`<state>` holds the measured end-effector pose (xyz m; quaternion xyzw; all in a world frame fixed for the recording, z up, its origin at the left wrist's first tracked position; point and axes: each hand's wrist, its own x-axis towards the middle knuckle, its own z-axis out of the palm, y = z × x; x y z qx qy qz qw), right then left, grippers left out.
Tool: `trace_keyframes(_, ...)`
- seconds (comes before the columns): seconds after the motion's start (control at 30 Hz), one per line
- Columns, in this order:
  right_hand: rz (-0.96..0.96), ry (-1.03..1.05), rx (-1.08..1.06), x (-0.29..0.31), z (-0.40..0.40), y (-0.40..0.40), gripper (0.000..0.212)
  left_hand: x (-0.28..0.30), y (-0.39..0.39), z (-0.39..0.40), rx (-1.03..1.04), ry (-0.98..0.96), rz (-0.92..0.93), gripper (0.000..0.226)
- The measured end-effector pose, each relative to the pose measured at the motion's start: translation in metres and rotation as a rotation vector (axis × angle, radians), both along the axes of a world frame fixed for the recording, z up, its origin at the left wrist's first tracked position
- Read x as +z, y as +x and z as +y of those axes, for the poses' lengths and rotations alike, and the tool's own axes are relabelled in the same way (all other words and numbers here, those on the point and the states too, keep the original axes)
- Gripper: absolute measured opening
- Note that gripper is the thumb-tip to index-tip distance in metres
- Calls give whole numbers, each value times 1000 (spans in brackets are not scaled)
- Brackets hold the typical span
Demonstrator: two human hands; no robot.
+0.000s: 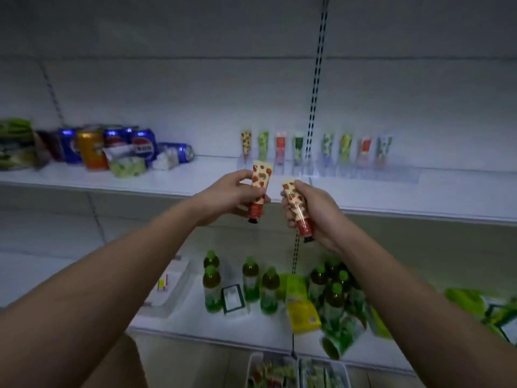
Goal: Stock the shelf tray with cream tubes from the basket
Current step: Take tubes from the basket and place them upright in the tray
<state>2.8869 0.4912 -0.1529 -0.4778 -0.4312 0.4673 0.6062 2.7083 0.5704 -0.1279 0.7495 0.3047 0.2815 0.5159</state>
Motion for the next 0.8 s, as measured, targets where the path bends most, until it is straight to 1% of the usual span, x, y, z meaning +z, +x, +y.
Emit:
trace_keyframes(0.03, -71, 11, -39, 15, 5, 0, 34, 12, -1, 4, 13, 18, -20, 24)
trace_keyframes(0.17, -485, 41, -167, 54, 29, 9, 34, 33, -7, 31, 96, 40, -132, 24)
trace_keyframes(0.23, -620, 66, -174, 66, 44, 16, 37, 33, -10, 49, 153, 48, -174, 20)
trace_keyframes(0.27, -675, 82, -165, 73, 52, 20, 32, 32, -10, 60, 186, 55, -190, 17)
trace_keyframes(0.33, -747, 111, -142, 88, 71, 26, 14, 30, -11, 85, 245, 57, -236, 16)
trace_keyframes(0.37, -776, 118, -127, 94, 81, 30, 9, 28, -11, 98, 276, 56, -261, 16)
trace_keyframes(0.57, -1002, 74, -95, 113, 144, 40, 6, 9, 8, 176, 441, 17, -428, 37)
trace_keyframes(0.6, -1024, 67, -96, 115, 155, 40, 6, 5, 14, 188, 458, 15, -459, 36)
trace_keyframes(0.7, -1058, 67, -129, 117, 189, 40, 7, -3, 34, 220, 515, 21, -567, 24)
trace_keyframes(0.73, -1064, 74, -145, 116, 199, 40, 9, -5, 41, 229, 541, 25, -602, 23)
trace_keyframes(0.8, -1088, 75, -155, 113, 218, 39, 13, -12, 53, 245, 612, 44, -646, 30)
